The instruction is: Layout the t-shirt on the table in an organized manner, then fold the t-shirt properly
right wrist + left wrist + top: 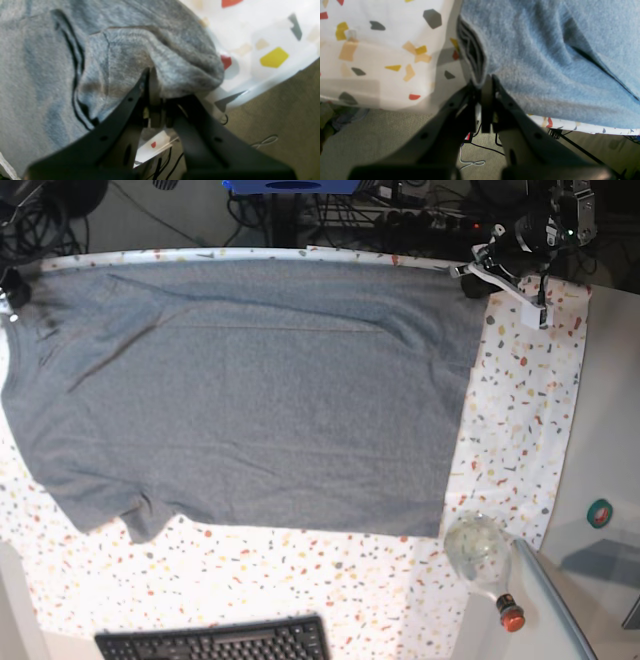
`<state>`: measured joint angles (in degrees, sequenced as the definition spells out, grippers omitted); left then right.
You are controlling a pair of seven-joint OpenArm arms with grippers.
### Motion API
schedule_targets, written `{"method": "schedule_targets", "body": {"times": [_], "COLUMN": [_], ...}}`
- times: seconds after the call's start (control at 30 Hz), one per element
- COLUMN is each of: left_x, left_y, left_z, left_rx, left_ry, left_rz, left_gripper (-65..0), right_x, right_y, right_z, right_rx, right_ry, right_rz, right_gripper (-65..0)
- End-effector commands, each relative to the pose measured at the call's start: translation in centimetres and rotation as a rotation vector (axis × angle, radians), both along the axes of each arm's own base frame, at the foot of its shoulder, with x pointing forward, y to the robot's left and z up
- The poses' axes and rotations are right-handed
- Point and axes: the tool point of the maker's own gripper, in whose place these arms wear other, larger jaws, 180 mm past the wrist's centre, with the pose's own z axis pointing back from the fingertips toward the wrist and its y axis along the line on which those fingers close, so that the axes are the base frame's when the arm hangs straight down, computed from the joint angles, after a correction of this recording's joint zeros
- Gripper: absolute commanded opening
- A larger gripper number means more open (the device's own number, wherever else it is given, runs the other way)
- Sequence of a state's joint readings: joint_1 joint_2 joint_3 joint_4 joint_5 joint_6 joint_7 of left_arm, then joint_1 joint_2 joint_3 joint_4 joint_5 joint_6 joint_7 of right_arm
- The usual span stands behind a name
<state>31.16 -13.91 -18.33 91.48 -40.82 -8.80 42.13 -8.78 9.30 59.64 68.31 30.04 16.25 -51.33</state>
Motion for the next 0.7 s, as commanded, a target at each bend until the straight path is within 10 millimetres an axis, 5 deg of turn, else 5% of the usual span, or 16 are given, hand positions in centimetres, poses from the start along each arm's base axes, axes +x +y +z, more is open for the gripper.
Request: {"method": "schedule_targets", "body": {"times": [0.0,0.3,0.4,0.57,0.67], "left_x": [0.5,0.3,0.2,0.3,0.3], "left_y": [0.6,0.7,0.8,2.0,4.5], "left_z": [0.6,0.5,0.4,0.7,1.1], "left_rx": [0.015,0.017,0.019,0.034,0.066], "left_ry": [-0.025,-0.015,-0.011,-0.022,-0.034], "left_rz": [0.004,0.001,0.006,0.038,0.105], "left_gripper": [-65.0,-65.0,-65.0,-16.1,-0.8], "right_x": [0.6,0.5,0.4,0.1,-0.7], "right_y": [-1.8,-1.6,-1.5,-2.1,-3.0], "right_z": [1.3,1.2,1.1,1.4,1.6], "right_rx": [-0.053,-0.046,-0.044,-0.055,-0.069], "right_ry": [-0.030,-0.025,-0.031,-0.044,-0.063], "right_rz": [-0.010,-0.009,-0.019,-0.048,-0.108], "right_gripper": [-65.0,-65.0,-50.9,-35.3,-33.8]}}
